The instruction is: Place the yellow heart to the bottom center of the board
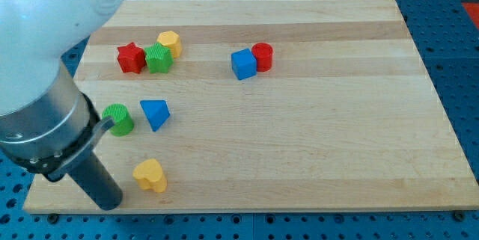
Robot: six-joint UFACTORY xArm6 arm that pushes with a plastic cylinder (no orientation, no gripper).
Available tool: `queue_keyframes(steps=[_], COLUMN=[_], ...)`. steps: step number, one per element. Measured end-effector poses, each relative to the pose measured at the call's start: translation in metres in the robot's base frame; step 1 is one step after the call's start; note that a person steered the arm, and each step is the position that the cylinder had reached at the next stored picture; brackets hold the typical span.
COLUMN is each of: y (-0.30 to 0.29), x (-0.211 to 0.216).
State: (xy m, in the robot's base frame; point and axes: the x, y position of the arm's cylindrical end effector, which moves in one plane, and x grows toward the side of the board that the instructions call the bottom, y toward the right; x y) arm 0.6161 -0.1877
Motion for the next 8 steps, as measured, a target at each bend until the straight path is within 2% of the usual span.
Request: queue_keyframes(steps=[1,3,4,6,8], y=[0.009,0.019,0.048,0.159,0.166], x=[-0.026,-0.027,-0.023,-0.023,-0.02])
